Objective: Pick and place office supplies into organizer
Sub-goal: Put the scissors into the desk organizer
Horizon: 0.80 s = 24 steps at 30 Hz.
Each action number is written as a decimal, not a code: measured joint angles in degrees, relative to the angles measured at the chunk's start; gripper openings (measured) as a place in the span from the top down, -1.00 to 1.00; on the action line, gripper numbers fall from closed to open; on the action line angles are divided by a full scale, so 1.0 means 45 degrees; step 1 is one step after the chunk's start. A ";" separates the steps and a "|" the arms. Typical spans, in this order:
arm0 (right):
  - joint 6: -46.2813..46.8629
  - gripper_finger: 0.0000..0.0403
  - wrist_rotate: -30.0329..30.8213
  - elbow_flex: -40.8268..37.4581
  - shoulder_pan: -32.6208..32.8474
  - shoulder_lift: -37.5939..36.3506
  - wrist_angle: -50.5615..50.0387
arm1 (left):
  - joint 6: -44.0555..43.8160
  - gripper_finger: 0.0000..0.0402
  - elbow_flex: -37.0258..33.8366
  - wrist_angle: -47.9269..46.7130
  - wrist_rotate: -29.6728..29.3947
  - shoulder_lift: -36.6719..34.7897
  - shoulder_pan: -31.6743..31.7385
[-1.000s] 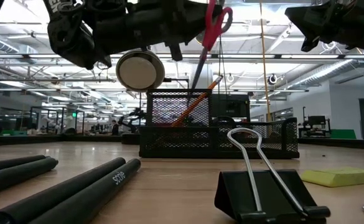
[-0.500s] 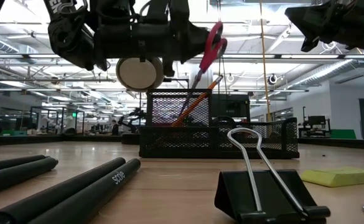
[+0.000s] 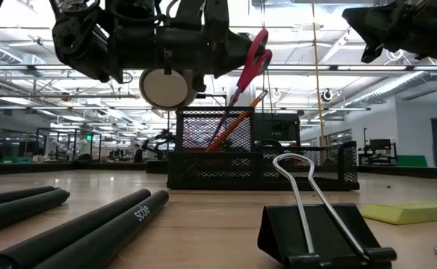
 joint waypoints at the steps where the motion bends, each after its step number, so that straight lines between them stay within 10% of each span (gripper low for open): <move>1: 0.0000 1.00 0.0002 -0.0003 0.0000 0.0000 0.0000 | 0.0003 0.87 0.0000 -0.0026 -0.0034 -0.0002 -0.0025; 24: -0.0338 1.00 0.0032 0.0000 0.0000 0.0058 -0.0007 | 0.0391 0.87 0.0005 -0.2364 -0.2057 -0.0019 -0.0718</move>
